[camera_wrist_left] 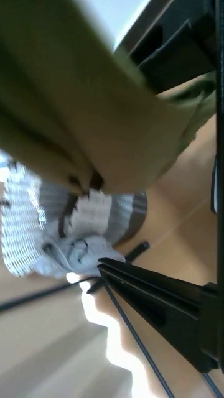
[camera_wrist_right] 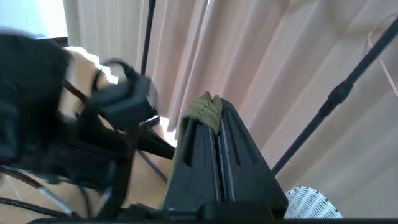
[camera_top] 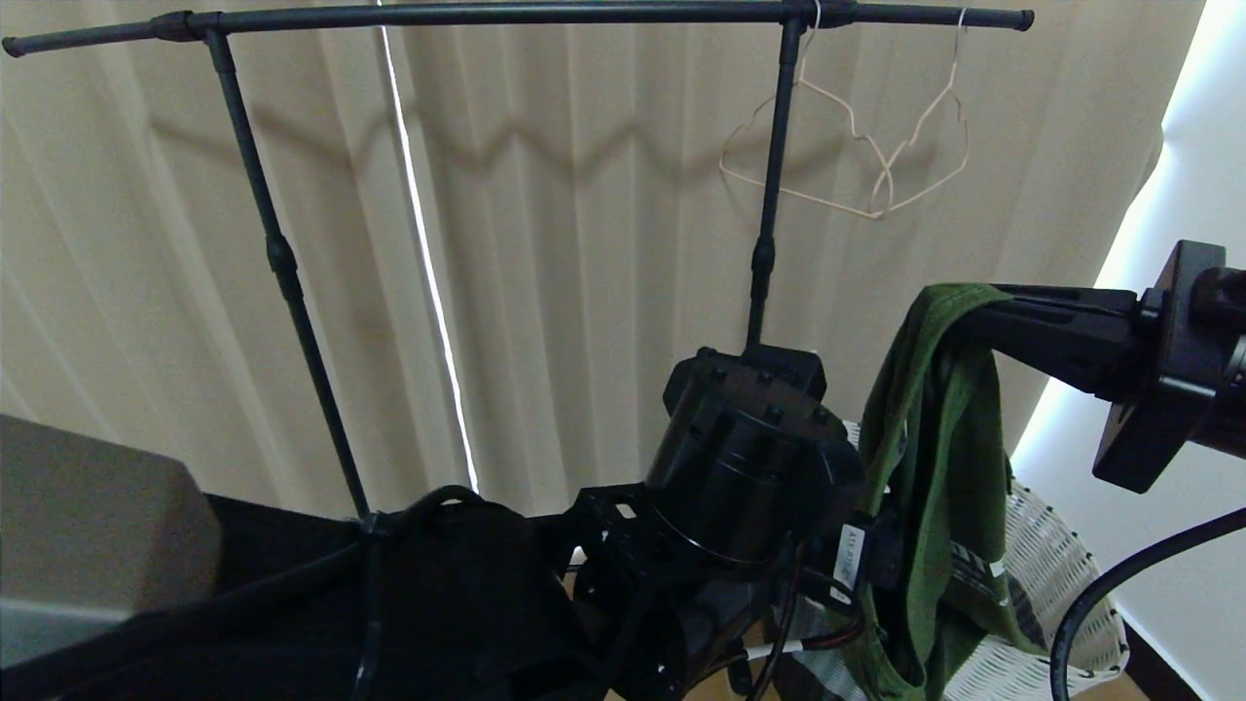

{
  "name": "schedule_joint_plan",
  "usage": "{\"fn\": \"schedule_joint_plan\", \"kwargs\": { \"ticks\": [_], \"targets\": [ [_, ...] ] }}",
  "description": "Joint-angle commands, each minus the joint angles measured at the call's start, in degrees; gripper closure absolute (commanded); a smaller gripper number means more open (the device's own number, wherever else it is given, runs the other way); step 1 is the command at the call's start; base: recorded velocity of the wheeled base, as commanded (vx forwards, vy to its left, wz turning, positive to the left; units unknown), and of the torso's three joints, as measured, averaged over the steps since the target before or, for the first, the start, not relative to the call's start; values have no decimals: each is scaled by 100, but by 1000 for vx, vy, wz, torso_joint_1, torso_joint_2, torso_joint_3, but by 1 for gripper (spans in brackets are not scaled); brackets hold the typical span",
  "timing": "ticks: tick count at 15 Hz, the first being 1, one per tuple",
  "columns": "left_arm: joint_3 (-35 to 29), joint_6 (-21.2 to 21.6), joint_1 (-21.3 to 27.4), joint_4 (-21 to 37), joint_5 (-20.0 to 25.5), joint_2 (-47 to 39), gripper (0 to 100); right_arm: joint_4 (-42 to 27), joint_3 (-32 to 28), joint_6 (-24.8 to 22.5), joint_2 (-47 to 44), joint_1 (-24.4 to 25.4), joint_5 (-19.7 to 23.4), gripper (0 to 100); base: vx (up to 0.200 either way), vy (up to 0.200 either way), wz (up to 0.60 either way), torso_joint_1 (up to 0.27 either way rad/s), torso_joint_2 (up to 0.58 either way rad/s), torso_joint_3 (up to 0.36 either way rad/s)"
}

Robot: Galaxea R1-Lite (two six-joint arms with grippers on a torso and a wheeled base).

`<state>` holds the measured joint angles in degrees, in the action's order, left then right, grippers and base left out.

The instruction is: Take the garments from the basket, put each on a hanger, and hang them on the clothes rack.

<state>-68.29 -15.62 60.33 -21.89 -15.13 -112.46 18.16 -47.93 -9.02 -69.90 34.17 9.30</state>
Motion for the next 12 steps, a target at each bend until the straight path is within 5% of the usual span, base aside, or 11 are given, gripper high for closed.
{"fn": "schedule_joint_plan", "kwargs": {
  "ticks": [1, 8, 9, 12],
  "targets": [
    [35, -3, -136, 1, -87, -312, 0, 3, -5, -3, 29, 2, 1, 100, 0, 0, 0, 0, 0, 0],
    [817, 50, -224, 45, -122, -83, 0, 12, -14, -3, 38, -7, -25, 100, 0, 0, 0, 0, 0, 0],
    [853, 50, -232, 45, -122, -57, 100, 3, -23, -3, 38, -7, -25, 100, 0, 0, 0, 0, 0, 0],
    [967, 76, -224, 27, -131, 75, 100, 3, -41, -3, 12, -7, -25, 100, 0, 0, 0, 0, 0, 0]
  ]
}}
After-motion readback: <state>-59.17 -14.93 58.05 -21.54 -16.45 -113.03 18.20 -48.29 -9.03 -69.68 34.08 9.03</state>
